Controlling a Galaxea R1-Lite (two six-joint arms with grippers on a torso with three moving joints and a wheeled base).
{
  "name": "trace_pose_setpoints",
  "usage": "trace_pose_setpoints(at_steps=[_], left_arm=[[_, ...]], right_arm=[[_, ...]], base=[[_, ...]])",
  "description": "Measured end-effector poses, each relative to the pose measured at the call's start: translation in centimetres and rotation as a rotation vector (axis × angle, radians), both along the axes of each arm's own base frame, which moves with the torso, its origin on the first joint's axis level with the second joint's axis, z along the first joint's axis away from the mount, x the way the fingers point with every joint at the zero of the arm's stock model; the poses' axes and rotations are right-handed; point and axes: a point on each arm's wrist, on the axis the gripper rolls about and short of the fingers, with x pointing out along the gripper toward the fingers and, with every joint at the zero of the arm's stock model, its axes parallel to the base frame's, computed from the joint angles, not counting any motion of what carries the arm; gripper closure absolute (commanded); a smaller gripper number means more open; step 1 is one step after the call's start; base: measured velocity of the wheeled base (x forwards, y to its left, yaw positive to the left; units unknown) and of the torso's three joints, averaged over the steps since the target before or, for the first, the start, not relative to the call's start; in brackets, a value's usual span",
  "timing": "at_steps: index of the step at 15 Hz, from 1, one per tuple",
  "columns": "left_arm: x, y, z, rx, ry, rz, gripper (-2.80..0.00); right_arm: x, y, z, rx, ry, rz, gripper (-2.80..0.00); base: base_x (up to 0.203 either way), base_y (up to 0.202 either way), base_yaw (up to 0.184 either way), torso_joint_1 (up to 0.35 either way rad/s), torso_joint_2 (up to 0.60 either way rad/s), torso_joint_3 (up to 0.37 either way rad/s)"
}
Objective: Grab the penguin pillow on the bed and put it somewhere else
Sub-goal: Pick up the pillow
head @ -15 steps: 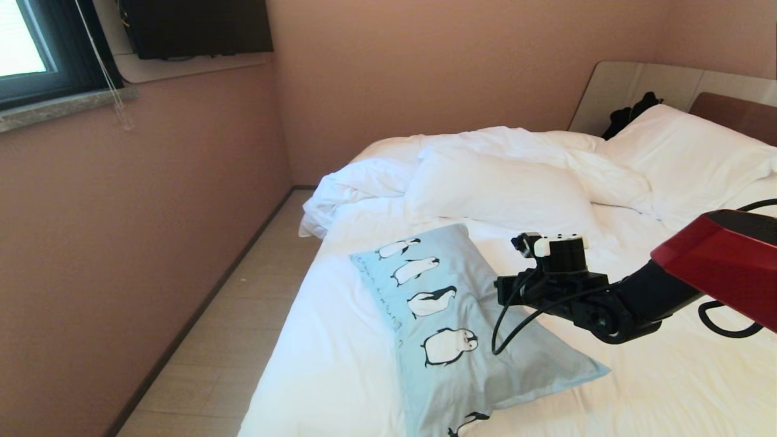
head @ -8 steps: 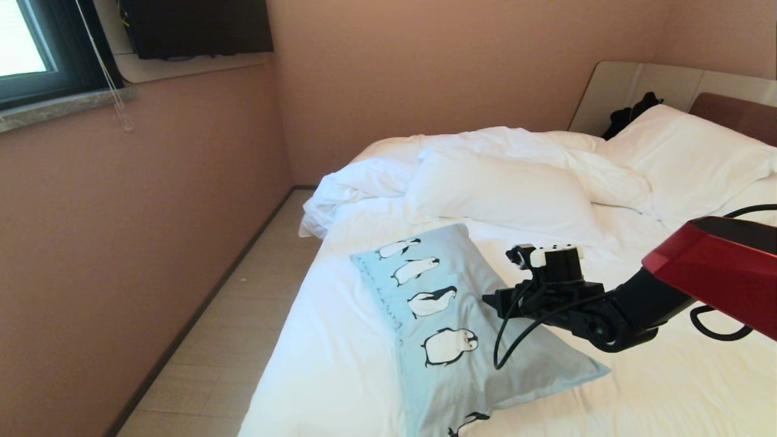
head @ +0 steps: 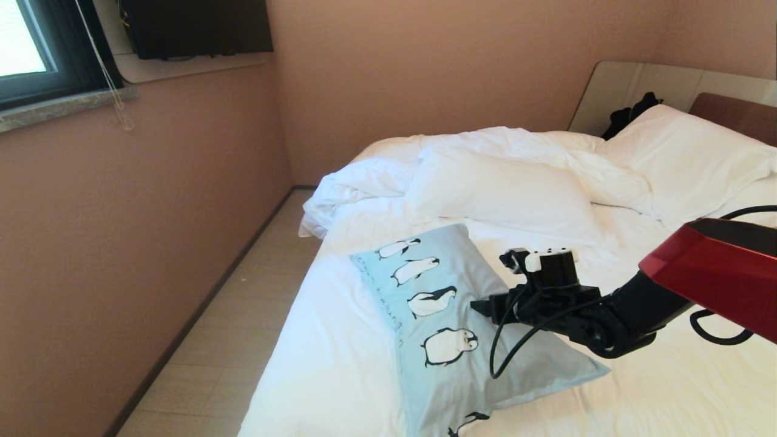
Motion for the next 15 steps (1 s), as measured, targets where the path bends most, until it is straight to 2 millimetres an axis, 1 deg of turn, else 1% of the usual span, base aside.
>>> trace_pose_setpoints(at_steps=[3,9,15], left_arm=[[0.0,0.0,0.0,0.000,0.000,0.000,0.00],[0.0,0.0,0.0,0.000,0.000,0.000,0.00],[0.0,0.0,0.0,0.000,0.000,0.000,0.00]], right_arm=[[0.4,0.3,-1.3,-0.011,0.023,0.003,-2.80],[1.4,0.6,-5.5,-0.042,0.097,-0.003,-2.80],[1.5,0.6,-7.6,-0.062,0.137,0.000,-2.80]], base=[[0.000,0.000,0.000,0.000,0.00,0.000],[0.000,0.000,0.000,0.000,0.00,0.000],[0.000,0.000,0.000,0.000,0.00,0.000]])
